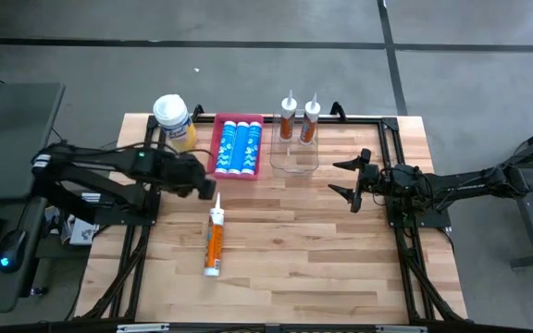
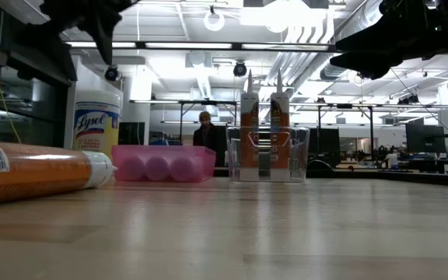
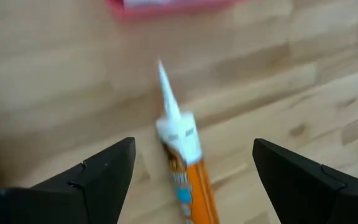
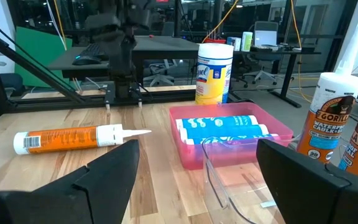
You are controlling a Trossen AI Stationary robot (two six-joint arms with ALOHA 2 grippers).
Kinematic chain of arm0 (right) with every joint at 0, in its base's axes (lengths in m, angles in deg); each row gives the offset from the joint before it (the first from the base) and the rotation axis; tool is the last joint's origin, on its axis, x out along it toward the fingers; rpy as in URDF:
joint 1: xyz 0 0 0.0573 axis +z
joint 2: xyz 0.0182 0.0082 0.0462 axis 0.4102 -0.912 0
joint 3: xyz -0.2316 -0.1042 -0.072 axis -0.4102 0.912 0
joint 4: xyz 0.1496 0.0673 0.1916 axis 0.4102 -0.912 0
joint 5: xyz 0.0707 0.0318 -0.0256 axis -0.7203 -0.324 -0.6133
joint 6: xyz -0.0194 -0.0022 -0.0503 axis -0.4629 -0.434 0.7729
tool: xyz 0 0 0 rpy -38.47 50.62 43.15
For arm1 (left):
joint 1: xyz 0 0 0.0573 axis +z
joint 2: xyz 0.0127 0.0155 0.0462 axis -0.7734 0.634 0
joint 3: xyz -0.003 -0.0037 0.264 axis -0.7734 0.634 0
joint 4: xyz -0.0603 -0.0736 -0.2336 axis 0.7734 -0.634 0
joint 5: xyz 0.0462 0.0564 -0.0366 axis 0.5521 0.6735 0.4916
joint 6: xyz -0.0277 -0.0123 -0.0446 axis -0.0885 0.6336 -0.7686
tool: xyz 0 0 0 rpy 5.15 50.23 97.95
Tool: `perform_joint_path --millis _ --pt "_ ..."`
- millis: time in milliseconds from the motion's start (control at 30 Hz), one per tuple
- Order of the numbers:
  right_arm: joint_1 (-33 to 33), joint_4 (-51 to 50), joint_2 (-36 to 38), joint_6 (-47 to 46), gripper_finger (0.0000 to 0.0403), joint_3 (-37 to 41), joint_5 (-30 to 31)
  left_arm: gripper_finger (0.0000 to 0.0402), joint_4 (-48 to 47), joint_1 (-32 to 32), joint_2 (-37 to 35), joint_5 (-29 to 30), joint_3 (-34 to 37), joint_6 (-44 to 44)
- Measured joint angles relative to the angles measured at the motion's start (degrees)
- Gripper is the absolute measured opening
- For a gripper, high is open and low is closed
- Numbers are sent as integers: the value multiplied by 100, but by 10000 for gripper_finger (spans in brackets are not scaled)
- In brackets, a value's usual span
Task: Sort silicone sealant tubes
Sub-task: Put the orange silicone sealant into the transparent bin
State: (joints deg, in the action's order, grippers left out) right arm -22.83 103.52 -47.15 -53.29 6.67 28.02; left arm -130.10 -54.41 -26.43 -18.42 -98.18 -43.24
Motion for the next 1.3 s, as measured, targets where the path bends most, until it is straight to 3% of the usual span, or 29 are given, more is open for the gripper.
perform_joint_path --millis 233,633,800,1067,1300 --pt "-1 0 0 0 321 0 0 319 349 -109 811 -1037 3 -61" --pt "0 -23 -20 -2 321 -2 0 319 921 -424 1554 -1218 7 -310" --pt "-1 -42 -13 0 321 -2 0 331 863 -428 1573 -1308 7 76" --pt "0 -41 -20 -1 321 -2 0 384 954 -656 1578 -1487 7 564" --pt "0 -39 -20 -2 321 -2 0 390 1556 -975 1578 -1443 9 1120"
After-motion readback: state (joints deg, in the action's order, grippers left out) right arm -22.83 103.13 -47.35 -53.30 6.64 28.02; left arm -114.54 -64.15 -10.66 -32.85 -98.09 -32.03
